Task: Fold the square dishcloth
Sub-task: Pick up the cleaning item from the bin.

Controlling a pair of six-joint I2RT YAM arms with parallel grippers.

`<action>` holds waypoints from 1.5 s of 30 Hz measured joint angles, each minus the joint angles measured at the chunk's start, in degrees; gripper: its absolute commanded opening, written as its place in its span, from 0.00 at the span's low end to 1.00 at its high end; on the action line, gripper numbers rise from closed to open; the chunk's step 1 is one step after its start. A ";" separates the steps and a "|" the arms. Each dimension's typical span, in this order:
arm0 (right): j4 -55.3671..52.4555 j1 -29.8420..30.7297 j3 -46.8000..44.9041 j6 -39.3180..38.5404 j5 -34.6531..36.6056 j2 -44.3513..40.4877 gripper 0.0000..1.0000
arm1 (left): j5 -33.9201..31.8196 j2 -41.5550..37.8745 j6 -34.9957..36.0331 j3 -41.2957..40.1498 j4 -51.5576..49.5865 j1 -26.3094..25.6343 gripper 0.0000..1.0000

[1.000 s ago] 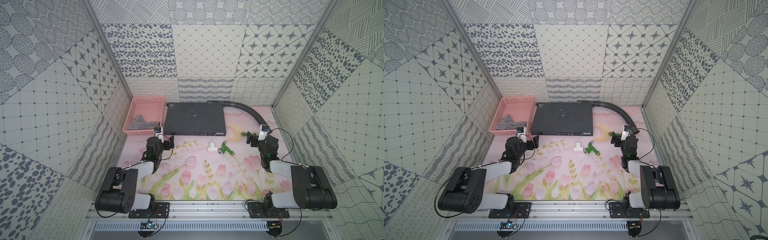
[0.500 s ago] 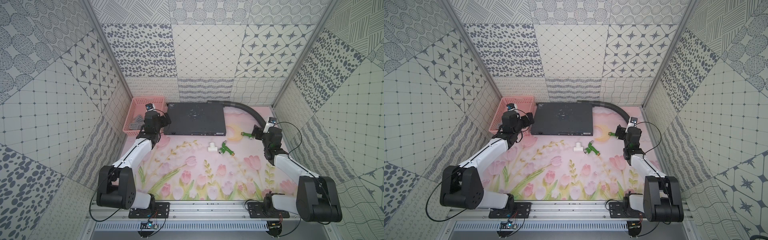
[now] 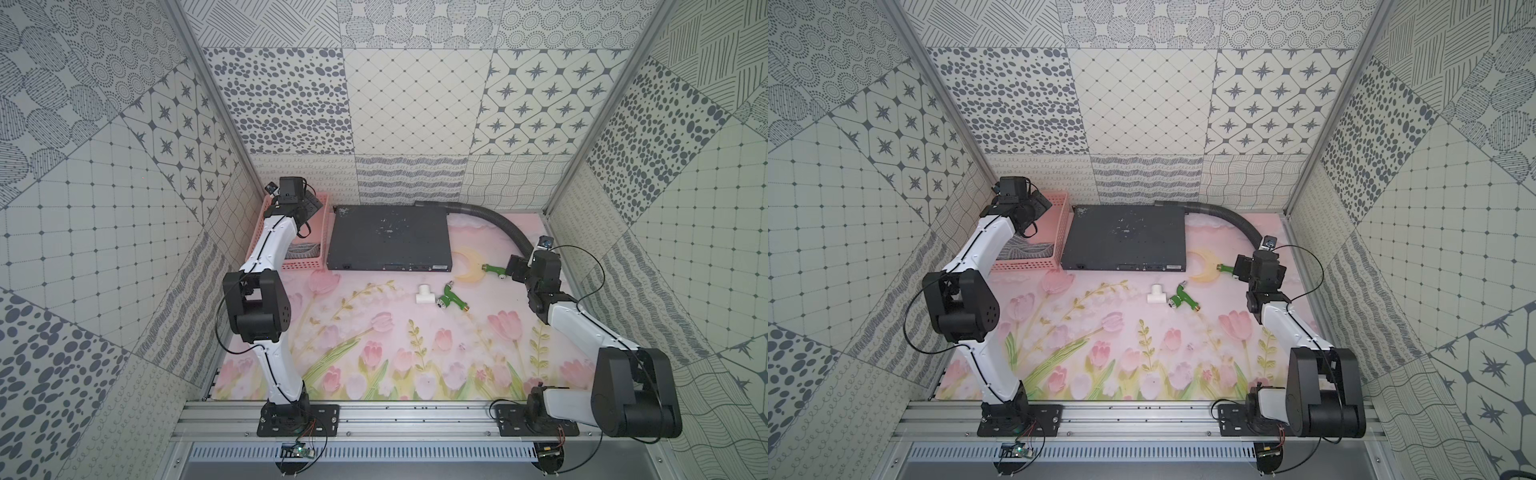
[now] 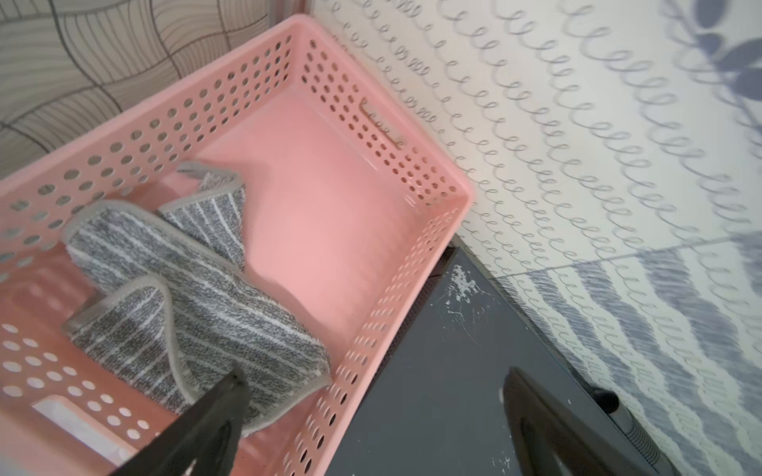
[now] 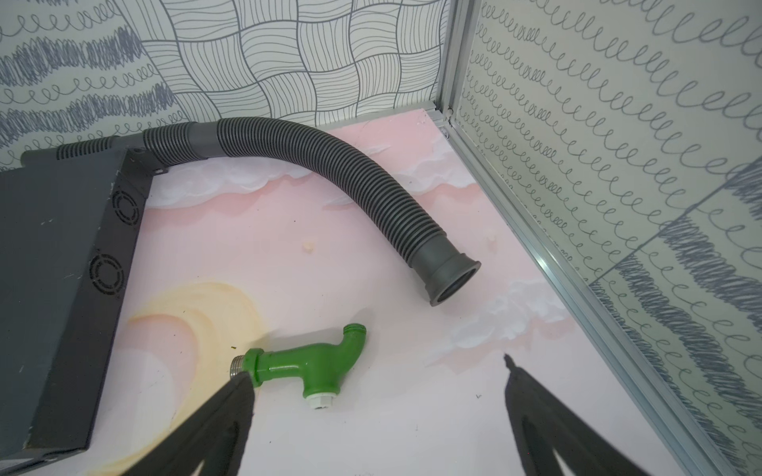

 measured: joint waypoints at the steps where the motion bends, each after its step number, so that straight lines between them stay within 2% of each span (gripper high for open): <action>1: -0.15 0.00 0.00 0.02 0.20 0.00 0.97 | 0.24 1.36 -1.49 1.27 -1.55 0.57 0.95; 6: -1.14 0.00 0.00 0.20 0.74 -0.15 0.97 | 0.02 6.73 -7.06 7.74 -8.92 1.60 0.90; 11: -1.64 0.00 0.00 0.20 1.42 -0.48 0.97 | -1.75 10.29 -11.98 12.37 -14.69 1.79 0.91; 23: -2.05 0.00 0.00 0.42 1.97 -0.55 0.97 | -11.30 12.68 -22.29 13.18 -25.07 -1.07 0.91; 26: -2.12 0.00 0.00 0.44 2.05 -0.59 0.97 | -13.38 13.05 -23.89 14.03 -26.88 -2.01 0.85; 31: -2.08 0.00 0.00 0.46 2.36 -0.98 0.97 | -15.15 13.18 -25.83 14.97 -28.46 -2.91 0.76; 45: -2.54 0.02 0.00 1.09 2.56 -2.16 0.97 | -15.93 13.70 -32.35 13.94 -29.40 -7.82 0.75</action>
